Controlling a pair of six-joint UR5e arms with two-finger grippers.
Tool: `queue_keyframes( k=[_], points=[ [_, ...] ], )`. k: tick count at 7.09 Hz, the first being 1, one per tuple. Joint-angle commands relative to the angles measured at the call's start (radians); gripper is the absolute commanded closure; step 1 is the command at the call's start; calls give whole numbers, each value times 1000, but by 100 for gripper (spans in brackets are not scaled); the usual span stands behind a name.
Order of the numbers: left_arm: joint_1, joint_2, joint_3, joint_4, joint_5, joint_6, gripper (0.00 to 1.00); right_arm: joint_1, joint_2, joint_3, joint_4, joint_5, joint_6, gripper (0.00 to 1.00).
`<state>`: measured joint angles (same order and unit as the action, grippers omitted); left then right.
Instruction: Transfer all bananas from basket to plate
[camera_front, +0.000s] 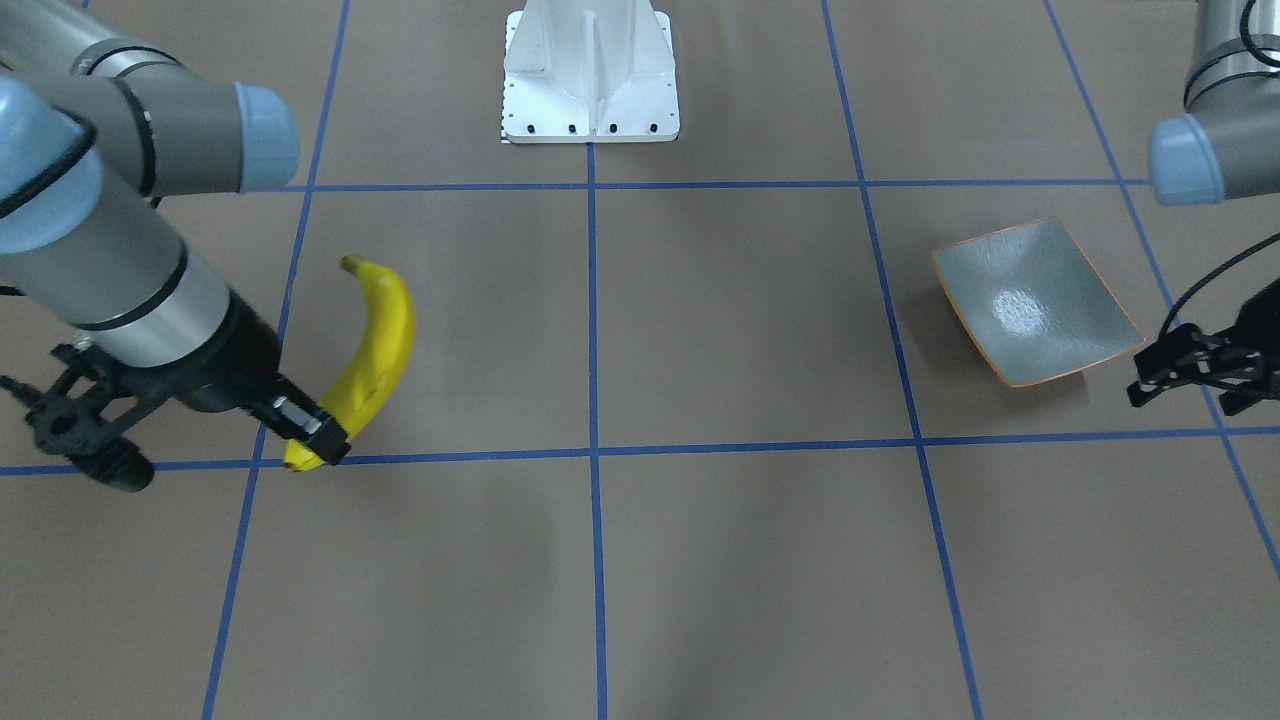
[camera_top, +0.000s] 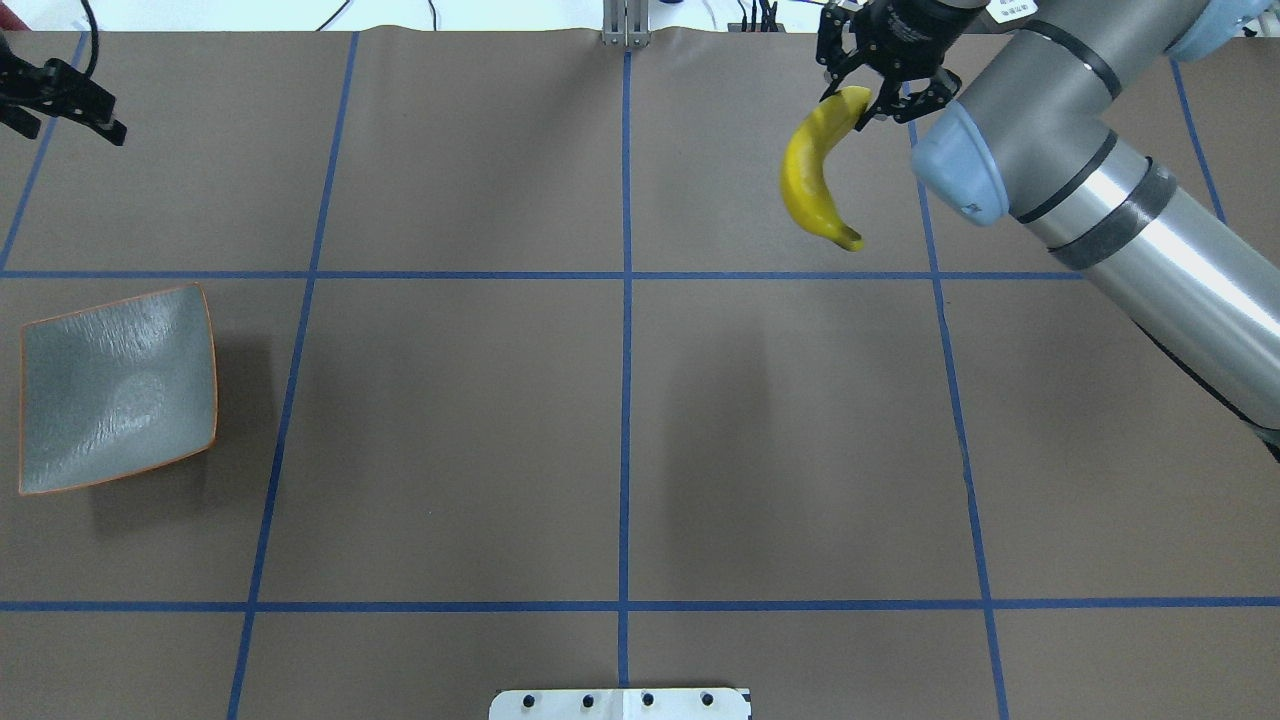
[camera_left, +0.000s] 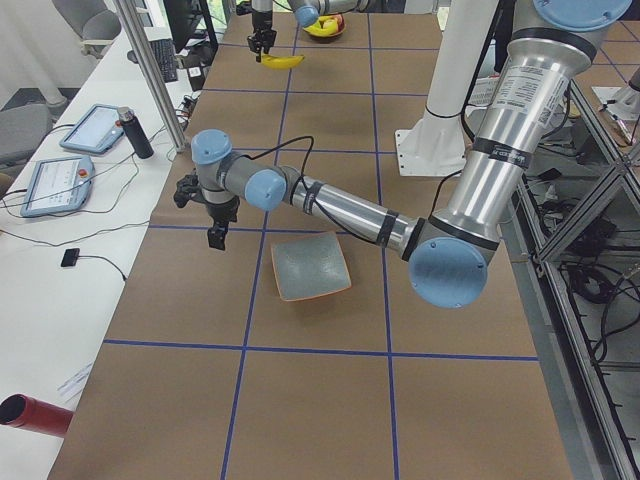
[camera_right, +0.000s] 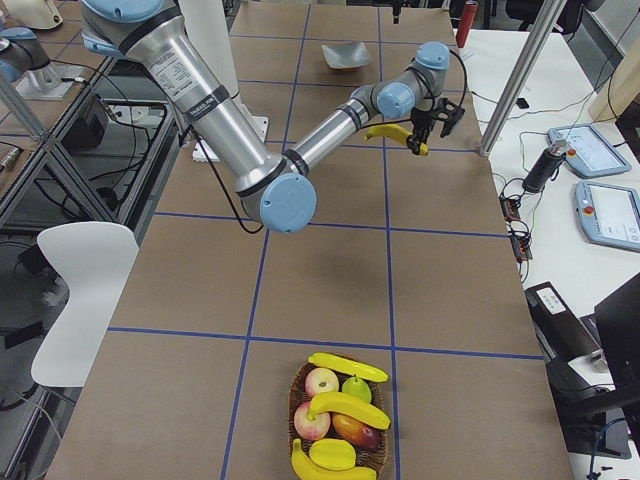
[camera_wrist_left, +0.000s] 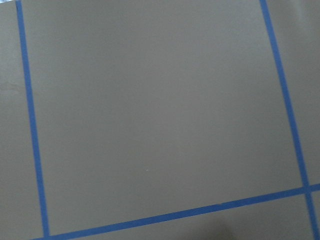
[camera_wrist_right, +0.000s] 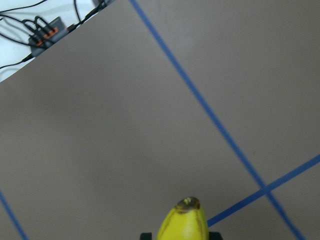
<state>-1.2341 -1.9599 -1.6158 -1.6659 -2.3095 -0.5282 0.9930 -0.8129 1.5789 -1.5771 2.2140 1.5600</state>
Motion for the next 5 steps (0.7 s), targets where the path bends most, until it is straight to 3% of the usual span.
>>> queue_keyframes(
  k=[1,2,3,5],
  points=[
    [124,-81,-90,-2,-49,-355,0,-62,38,88,3,9,167,100],
    [139,-91,-129,-12,-97,-460,0,-71,40,126,8,13,204,100],
    [140,-97,-140,-105,-169,-587,0,-74,40,162,11,15,219,100],
    [200,-102,-133,-425,-203,-955,0,-97,40,194,35,13,239,100]
  ],
)
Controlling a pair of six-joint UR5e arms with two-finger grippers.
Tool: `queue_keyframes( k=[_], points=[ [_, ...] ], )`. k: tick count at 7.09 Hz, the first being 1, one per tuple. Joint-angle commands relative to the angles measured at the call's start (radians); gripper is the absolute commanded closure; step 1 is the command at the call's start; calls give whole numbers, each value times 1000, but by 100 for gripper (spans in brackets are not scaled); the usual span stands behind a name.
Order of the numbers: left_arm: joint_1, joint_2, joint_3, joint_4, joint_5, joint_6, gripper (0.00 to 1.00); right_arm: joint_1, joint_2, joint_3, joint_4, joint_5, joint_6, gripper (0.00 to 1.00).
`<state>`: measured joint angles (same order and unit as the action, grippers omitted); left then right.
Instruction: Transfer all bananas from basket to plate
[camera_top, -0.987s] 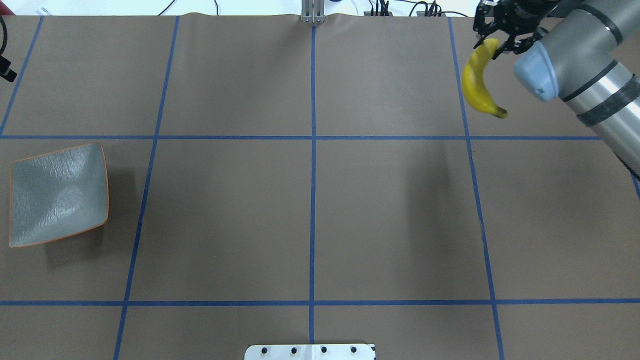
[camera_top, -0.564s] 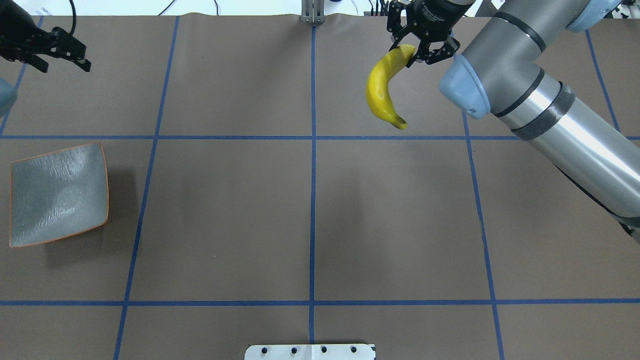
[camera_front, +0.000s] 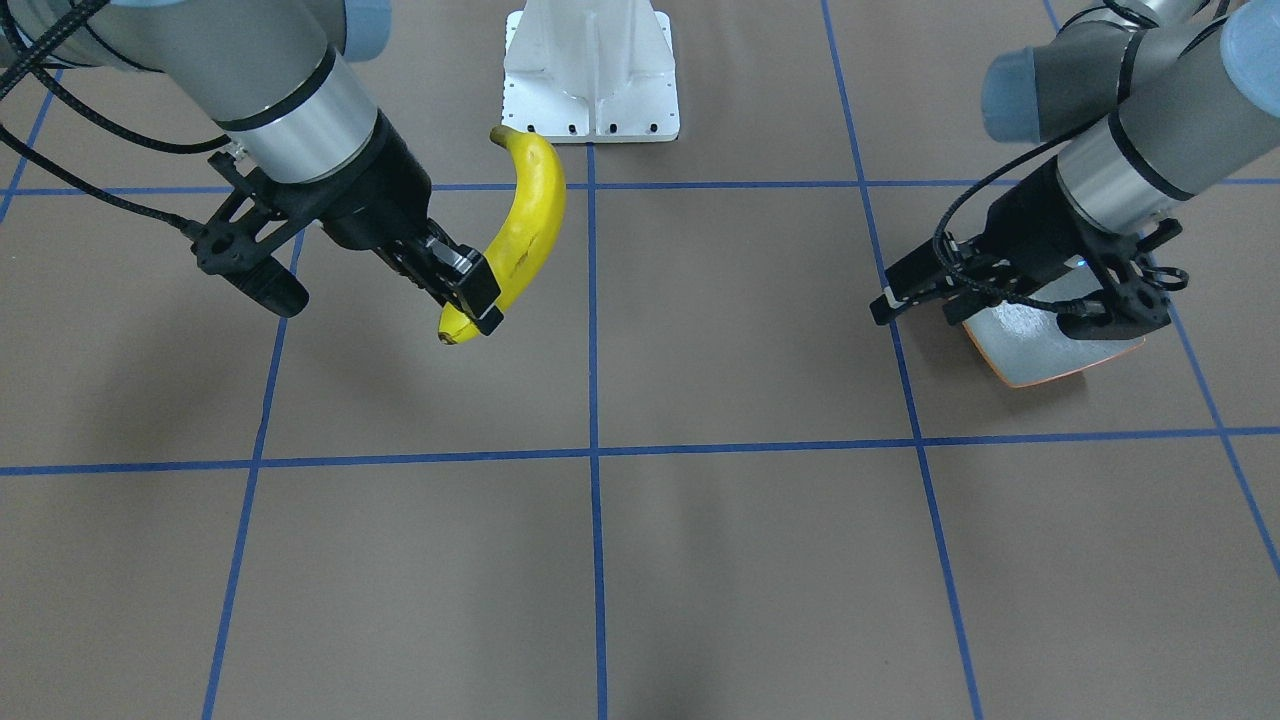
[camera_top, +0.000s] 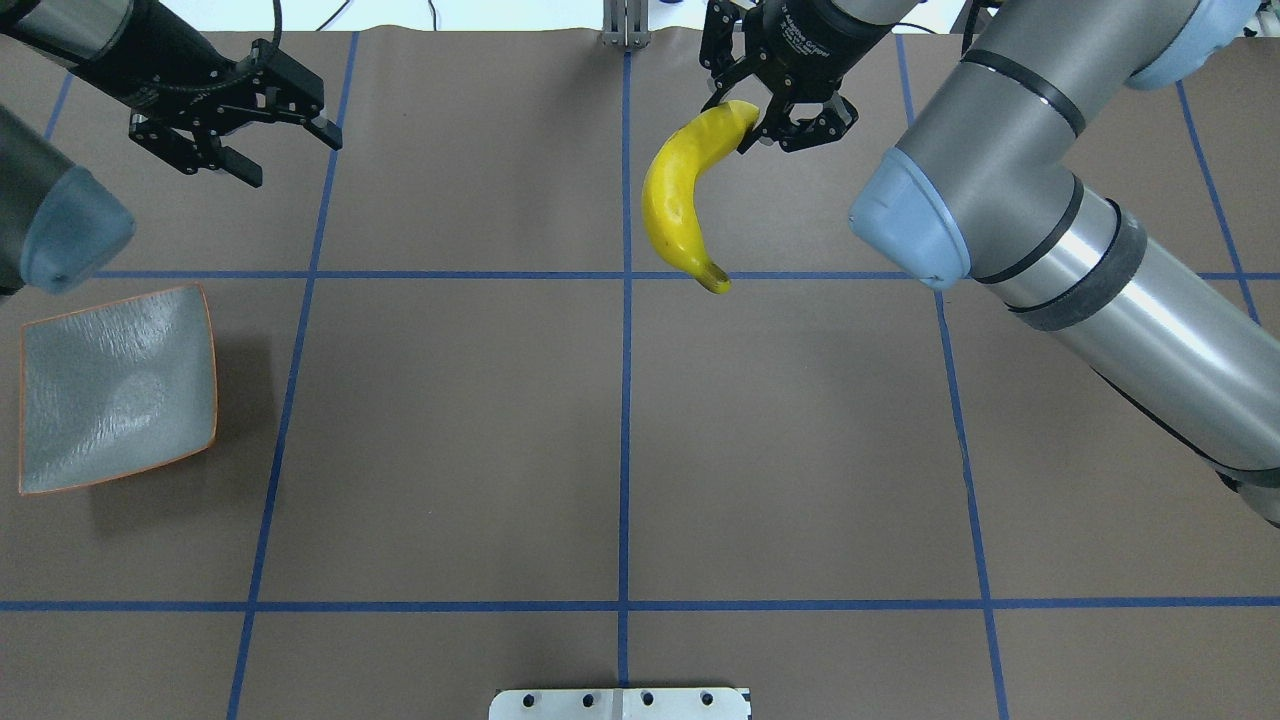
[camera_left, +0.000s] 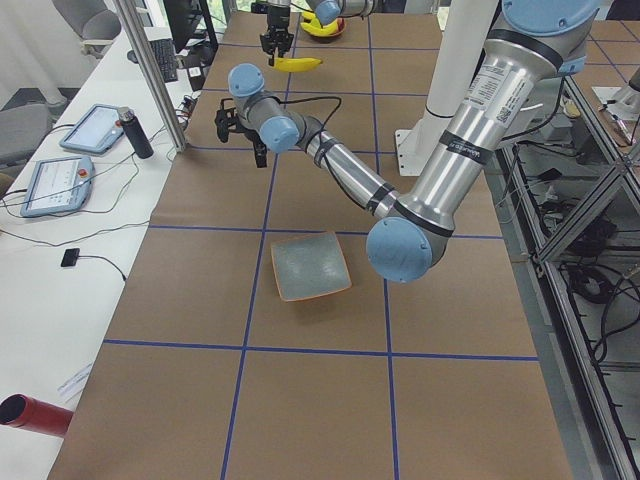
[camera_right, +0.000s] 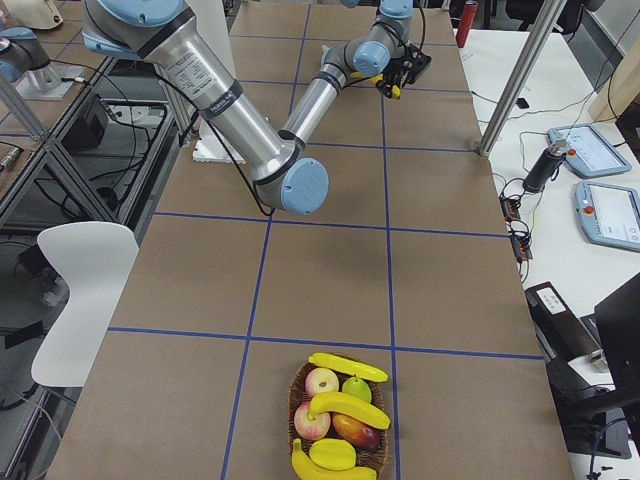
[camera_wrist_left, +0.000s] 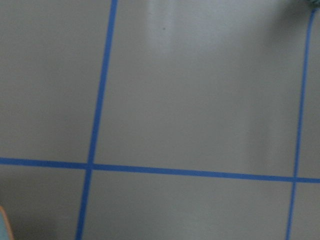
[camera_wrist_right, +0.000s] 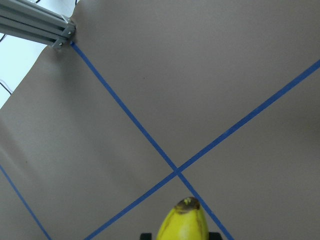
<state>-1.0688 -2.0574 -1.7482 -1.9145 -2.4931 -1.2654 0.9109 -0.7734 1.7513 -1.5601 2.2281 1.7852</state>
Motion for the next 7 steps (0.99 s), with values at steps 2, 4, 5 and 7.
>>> queue_keyframes(
  k=[2,4,5,7],
  points=[
    [46,-33,-10,-399,-20,-513,0,-29,-3,20,93,-1,77,100],
    [68,-108,-13,-557,-7,-780,0,-37,-3,20,98,-2,76,100],
    [107,-125,-23,-601,11,-851,0,-38,-3,20,129,-1,77,100],
    [206,-125,-77,-609,118,-864,0,-38,-3,22,146,1,77,100]
  ],
)
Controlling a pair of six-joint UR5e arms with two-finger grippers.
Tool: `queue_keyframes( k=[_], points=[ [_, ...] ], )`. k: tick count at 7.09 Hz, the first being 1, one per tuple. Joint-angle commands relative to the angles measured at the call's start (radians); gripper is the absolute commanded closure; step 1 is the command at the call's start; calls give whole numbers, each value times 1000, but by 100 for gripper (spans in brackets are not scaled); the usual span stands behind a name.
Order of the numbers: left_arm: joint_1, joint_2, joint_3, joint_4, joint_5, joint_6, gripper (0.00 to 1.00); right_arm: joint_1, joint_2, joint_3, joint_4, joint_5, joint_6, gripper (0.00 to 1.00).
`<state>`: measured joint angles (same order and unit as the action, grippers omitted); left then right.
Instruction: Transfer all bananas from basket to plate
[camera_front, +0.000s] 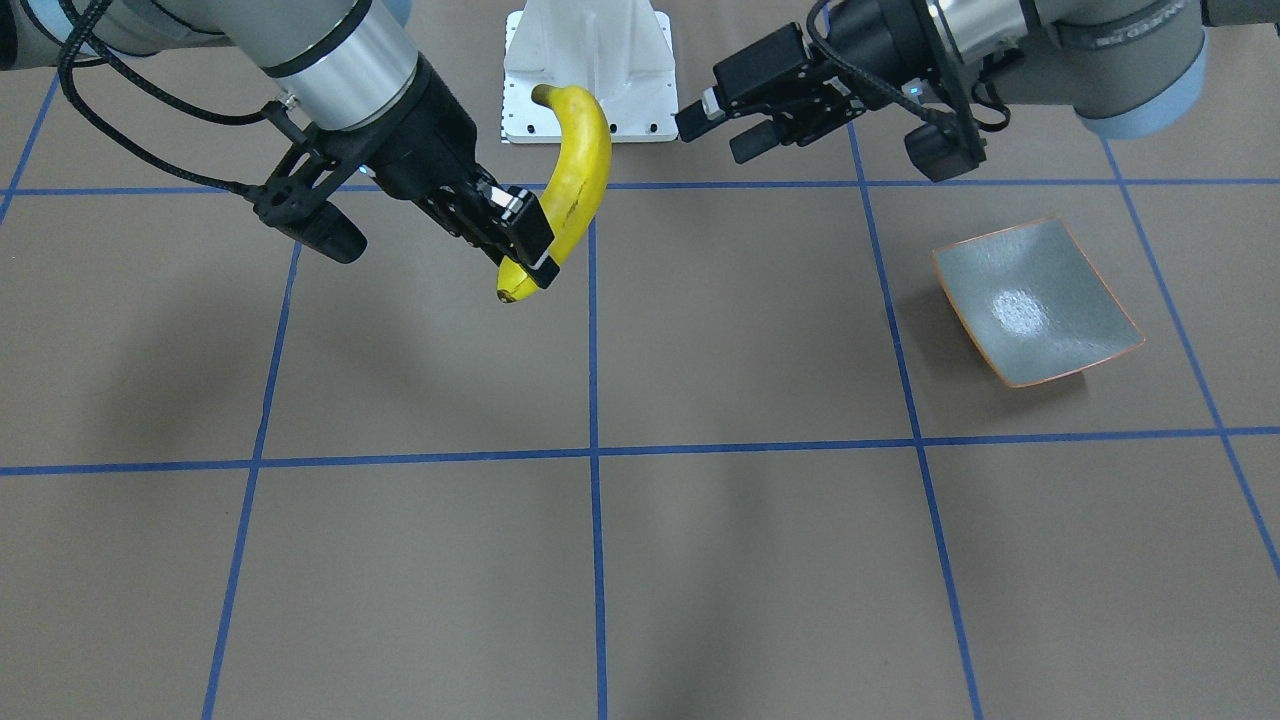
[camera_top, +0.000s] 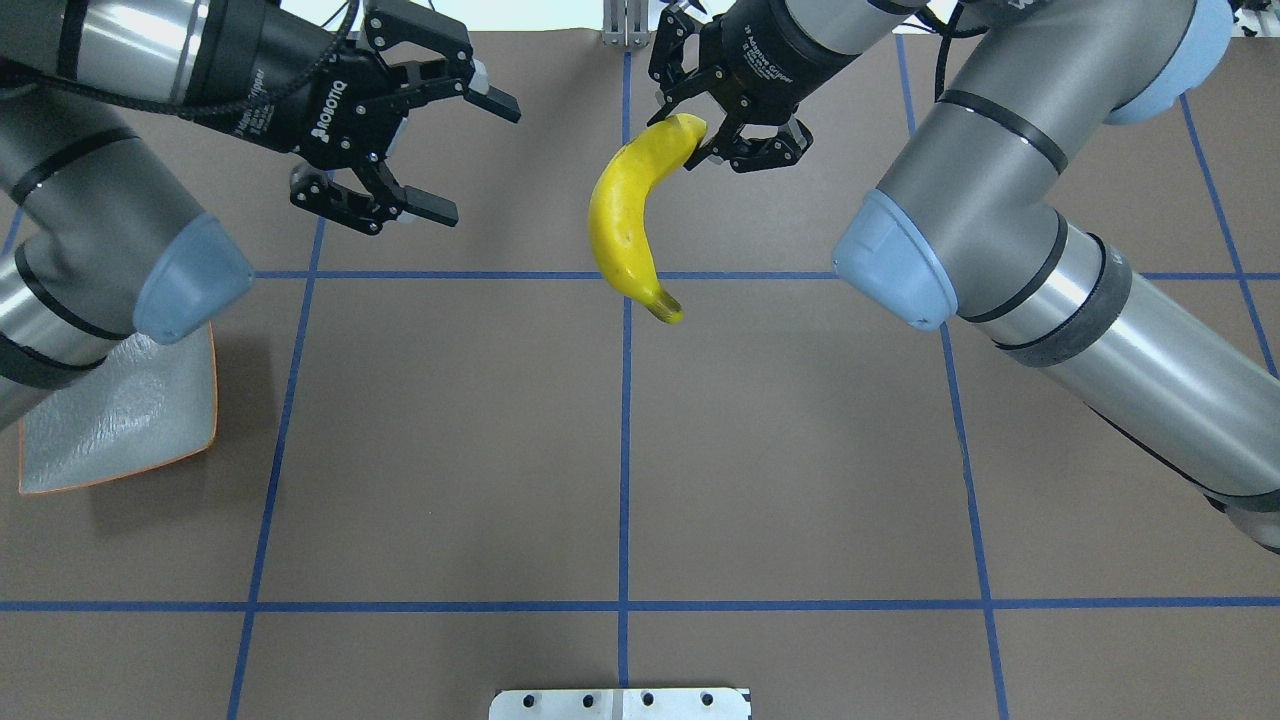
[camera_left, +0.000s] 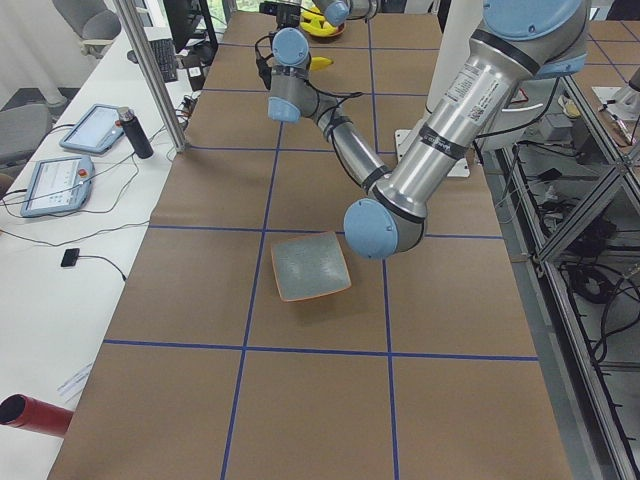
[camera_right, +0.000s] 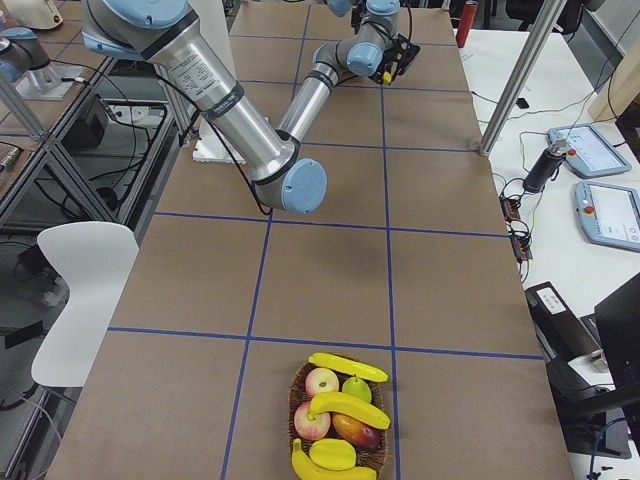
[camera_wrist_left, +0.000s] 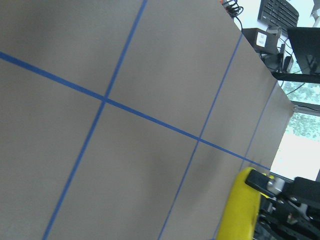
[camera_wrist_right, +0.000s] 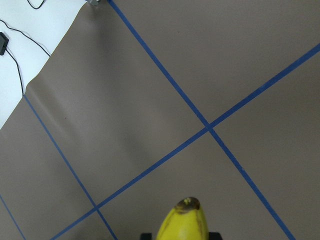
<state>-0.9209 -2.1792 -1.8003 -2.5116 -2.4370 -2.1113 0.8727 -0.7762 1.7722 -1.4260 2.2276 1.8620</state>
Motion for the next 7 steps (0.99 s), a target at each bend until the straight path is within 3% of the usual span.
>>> queue_keyframes(
  k=[1,7],
  points=[
    [89,-4,-24,-12,91,-15,0,0,-2,3,19,7,0,100],
    [143,-31,-11,-12,157,-12,0,-1,-5,9,22,50,0,100]
  ],
)
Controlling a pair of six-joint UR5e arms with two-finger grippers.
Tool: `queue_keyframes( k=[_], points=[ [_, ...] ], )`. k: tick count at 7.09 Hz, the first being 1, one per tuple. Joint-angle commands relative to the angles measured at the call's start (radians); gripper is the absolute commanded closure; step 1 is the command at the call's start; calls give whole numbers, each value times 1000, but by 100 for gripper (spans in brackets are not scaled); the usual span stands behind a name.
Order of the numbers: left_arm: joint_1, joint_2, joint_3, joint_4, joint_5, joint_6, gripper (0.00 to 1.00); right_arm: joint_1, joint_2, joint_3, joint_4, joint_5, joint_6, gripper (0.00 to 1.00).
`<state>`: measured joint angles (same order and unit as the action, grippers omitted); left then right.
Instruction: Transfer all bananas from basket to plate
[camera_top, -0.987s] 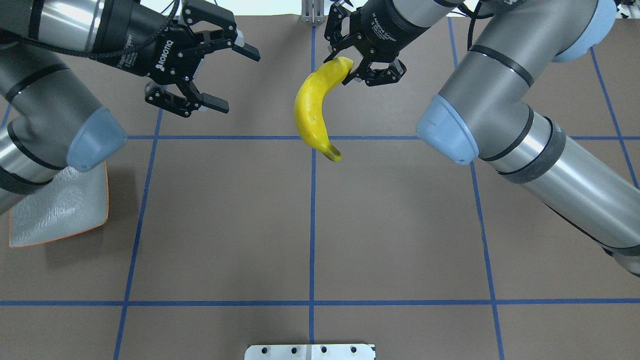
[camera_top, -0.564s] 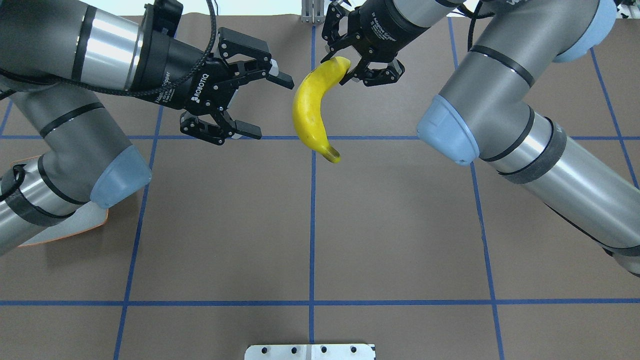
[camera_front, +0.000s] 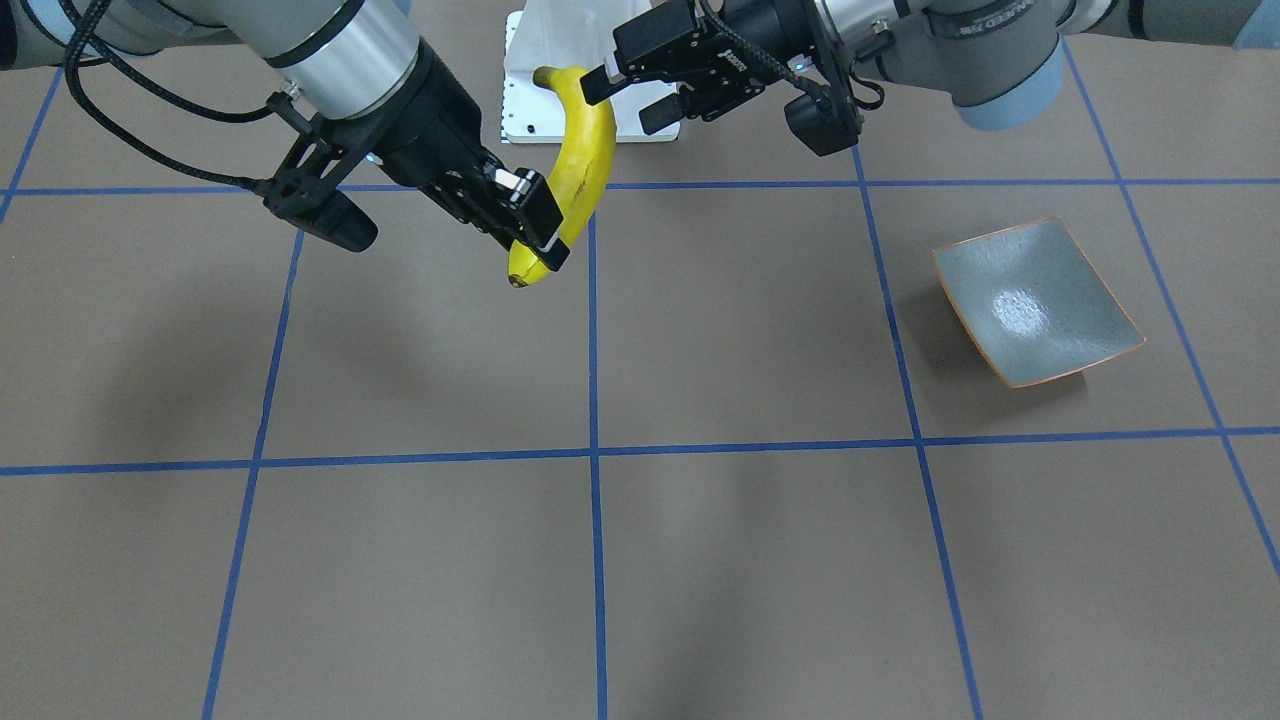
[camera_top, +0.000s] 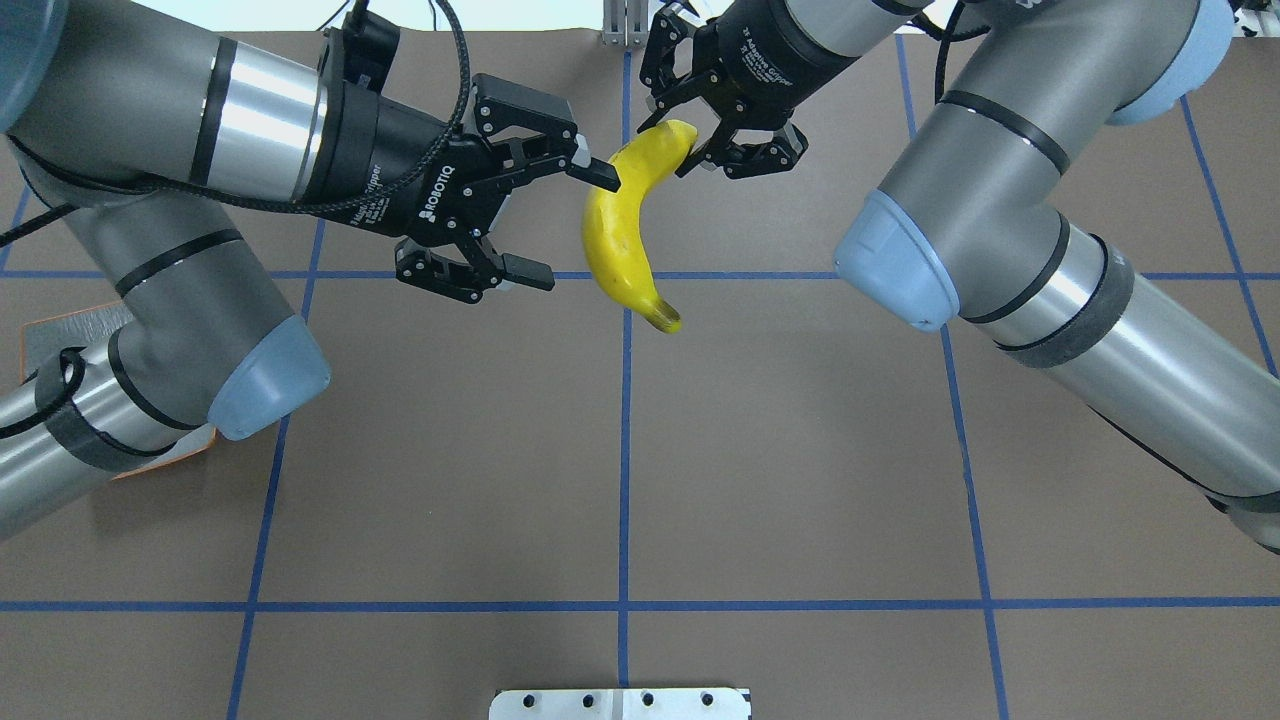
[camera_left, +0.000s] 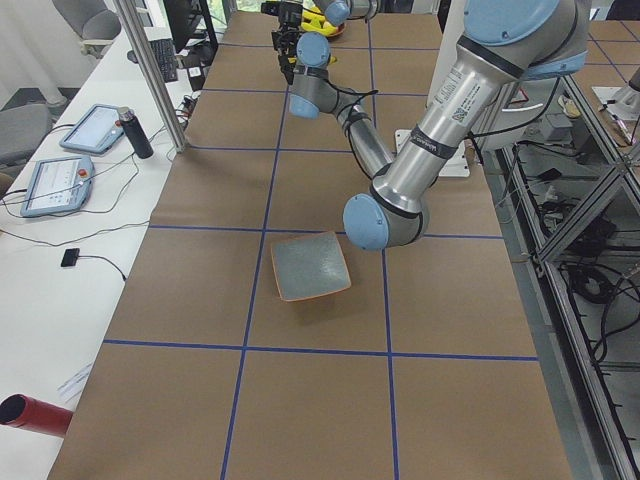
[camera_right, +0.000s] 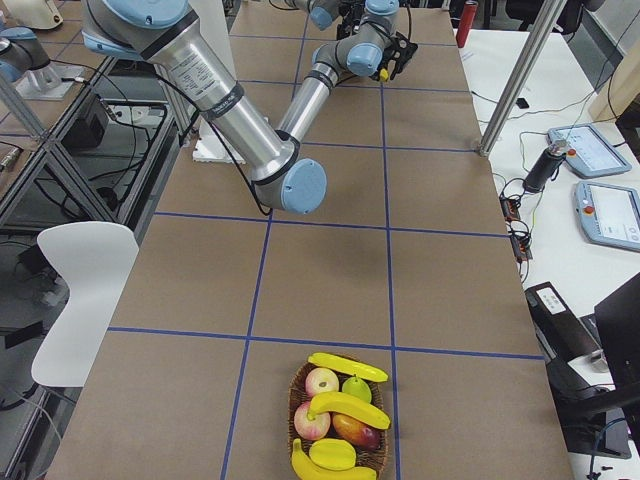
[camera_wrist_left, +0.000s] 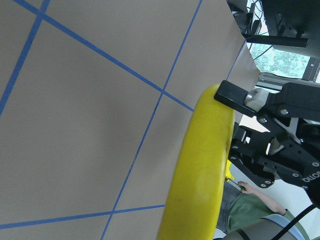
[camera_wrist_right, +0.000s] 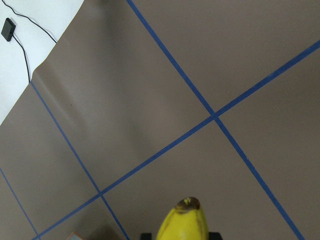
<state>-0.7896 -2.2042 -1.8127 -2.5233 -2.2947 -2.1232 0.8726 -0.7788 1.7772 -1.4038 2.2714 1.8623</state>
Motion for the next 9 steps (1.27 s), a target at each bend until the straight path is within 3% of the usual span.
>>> queue_keyframes(
  k=[1,5,9],
  points=[
    [21,-8,6,0,29,0,0,-7,-5,10,0,7,0,100],
    [30,-8,10,0,31,2,1,-27,-5,27,2,7,9,100],
    [39,-8,10,0,29,3,28,-29,-7,27,2,7,9,100]
  ],
)
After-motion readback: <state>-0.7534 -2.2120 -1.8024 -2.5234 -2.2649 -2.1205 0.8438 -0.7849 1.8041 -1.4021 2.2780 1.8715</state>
